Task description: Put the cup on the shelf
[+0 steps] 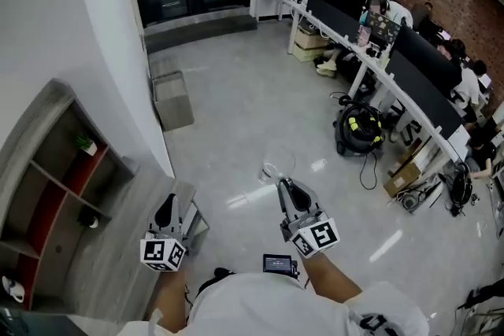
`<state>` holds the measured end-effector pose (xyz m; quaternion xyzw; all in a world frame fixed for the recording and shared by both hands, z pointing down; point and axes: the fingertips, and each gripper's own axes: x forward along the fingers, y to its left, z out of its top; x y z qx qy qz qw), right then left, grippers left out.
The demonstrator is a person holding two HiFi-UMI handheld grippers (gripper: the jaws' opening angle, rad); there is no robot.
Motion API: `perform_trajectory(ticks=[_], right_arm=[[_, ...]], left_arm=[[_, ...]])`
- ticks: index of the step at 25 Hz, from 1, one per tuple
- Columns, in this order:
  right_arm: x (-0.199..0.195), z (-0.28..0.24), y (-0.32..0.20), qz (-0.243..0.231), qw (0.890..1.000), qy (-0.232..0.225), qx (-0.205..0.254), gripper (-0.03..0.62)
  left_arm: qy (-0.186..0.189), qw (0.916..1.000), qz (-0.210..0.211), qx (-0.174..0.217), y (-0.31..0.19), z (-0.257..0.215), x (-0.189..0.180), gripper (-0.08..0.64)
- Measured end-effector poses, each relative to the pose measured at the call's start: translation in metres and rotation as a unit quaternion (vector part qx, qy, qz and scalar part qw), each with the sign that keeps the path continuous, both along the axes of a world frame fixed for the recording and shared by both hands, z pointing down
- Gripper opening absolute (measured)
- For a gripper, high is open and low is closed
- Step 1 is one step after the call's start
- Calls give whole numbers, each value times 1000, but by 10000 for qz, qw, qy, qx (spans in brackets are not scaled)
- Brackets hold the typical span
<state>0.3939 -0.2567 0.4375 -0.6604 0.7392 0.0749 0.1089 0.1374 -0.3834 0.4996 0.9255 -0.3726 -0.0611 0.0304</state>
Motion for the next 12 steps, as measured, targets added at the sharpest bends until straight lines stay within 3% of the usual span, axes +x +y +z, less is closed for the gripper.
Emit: perform_trajectory(ticks=[6,12], right_arm=[[-45,-7,-88,-830,9965,14,102,46],[-120,-12,-153,-1751,9845,-30,105,46]], left_arm=[[60,9959,-892,159,-48,-13,-67,14],[25,9823,-1865,163,-48,-19,-158,14]])
